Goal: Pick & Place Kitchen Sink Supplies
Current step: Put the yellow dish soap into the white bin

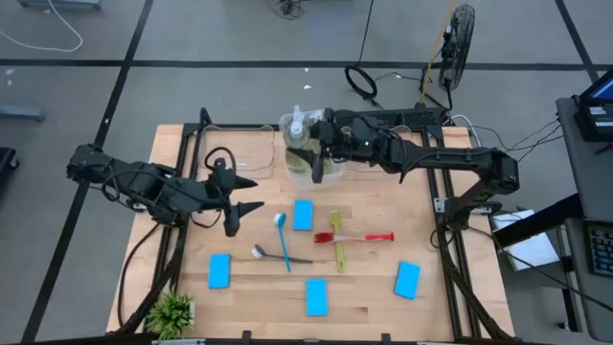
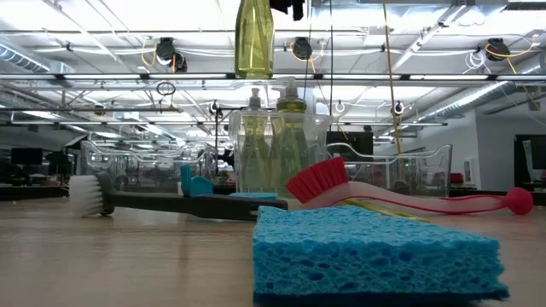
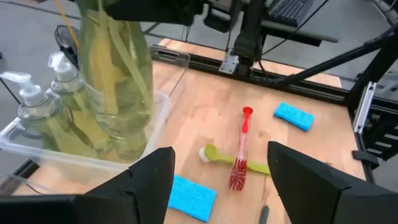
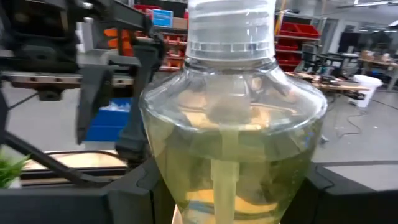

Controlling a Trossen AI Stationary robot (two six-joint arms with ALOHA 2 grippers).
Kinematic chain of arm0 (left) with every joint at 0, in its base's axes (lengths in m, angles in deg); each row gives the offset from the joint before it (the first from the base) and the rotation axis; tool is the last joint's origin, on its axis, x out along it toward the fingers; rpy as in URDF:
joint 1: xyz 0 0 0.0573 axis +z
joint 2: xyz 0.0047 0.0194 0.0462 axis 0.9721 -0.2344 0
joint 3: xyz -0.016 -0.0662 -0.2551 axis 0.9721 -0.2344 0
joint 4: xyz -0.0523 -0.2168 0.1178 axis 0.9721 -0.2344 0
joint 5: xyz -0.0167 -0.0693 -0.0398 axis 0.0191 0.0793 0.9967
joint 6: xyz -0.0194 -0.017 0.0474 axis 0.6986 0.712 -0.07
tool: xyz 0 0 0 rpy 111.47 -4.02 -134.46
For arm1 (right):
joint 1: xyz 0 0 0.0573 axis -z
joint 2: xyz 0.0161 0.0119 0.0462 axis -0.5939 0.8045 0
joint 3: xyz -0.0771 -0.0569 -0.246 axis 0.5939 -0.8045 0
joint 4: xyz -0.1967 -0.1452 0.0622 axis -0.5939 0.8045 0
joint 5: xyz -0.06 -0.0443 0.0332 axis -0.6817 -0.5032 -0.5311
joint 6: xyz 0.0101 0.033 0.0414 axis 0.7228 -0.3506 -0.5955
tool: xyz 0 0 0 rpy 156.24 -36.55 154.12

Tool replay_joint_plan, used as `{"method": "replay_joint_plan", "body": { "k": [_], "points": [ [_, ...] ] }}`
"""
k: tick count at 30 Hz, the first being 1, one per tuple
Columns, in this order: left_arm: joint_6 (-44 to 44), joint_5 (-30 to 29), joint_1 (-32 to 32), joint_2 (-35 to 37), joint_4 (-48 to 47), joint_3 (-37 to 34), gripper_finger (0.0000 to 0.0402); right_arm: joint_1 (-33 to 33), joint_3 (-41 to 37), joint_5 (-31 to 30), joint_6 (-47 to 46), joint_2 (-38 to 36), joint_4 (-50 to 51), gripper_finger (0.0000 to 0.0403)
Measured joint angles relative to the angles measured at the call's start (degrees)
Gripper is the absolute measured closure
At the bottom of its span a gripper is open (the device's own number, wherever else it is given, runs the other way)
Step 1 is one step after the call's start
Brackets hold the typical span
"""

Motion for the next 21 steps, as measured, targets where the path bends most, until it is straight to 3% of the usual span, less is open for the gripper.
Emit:
{"method": "replay_joint_plan", "body": {
  "k": [8,17,21],
  "points": [
    [0.0,-0.2,0.0,-0.1,-0.1,0.0,0.0133,0.7,-2.1,-9.4,1.2,0.2,-0.8,0.0211],
    [0.0,-1.1,0.0,-0.1,-0.2,0.0,0.0133,-1.6,-2.7,-25.3,1.4,5.7,-7.3,0.0211],
    [-0.2,-1.1,0.0,-0.1,-0.4,0.0,0.0132,-2.5,-2.8,-29.6,0.7,7.6,-9.9,0.0211]
  ]
}}
